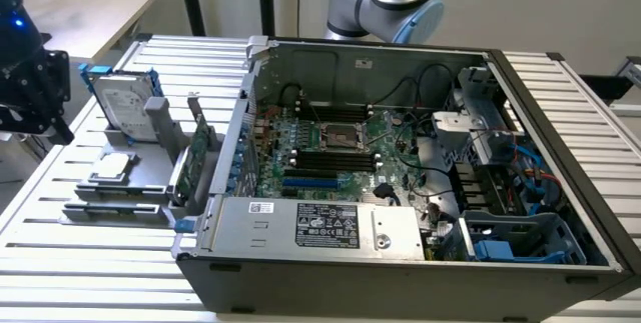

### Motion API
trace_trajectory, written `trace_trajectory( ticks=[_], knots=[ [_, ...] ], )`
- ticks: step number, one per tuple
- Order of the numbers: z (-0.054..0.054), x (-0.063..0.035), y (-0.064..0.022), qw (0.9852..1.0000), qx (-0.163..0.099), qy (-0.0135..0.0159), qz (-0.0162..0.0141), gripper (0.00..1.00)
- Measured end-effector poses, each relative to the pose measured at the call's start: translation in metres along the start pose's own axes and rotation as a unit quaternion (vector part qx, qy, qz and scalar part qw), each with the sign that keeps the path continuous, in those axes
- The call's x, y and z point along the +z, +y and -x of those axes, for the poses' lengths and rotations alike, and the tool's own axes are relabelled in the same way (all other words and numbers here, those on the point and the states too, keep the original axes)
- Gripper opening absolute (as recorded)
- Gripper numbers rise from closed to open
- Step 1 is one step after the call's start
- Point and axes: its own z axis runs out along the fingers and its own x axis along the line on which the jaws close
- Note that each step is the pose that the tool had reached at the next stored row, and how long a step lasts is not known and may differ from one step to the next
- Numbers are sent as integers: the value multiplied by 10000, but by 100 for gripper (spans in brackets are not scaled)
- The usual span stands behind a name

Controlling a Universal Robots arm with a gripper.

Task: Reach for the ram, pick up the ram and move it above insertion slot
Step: 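Pick up the ram and move it above insertion slot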

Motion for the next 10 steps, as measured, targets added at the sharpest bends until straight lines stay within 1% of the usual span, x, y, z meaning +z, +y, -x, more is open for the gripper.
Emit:
trace_trajectory(
  ticks=[2, 3, 9, 10],
  knots=[
    [1, 0, -2, 10000, -65, -8, -16, 11],
    [0, 0, -3, 10000, -82, -9, -18, 11],
    [0, -1, -6, 10000, -83, -8, -18, 11],
    [0, -1, -7, 10000, -83, -10, -17, 12]
  ],
)
